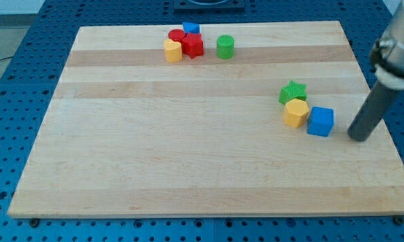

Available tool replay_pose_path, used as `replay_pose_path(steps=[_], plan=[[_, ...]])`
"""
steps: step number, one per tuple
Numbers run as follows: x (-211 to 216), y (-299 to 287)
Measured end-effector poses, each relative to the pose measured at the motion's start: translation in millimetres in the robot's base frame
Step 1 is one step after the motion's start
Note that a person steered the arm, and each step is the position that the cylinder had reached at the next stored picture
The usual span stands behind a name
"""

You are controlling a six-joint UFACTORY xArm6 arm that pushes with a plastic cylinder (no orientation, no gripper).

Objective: Separate the yellow hexagon from the green star and blue cube

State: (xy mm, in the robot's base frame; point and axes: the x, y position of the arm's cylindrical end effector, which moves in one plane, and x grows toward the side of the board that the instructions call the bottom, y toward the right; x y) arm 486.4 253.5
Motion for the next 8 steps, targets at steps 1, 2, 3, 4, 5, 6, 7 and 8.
replay_pose_path(steps=[1, 2, 3, 4, 5, 6, 7, 8], plan=[[-42, -7], [-6, -50], [40, -53], [-4, -29], [-44, -66], [-43, -145], [-43, -191], [-41, -157]])
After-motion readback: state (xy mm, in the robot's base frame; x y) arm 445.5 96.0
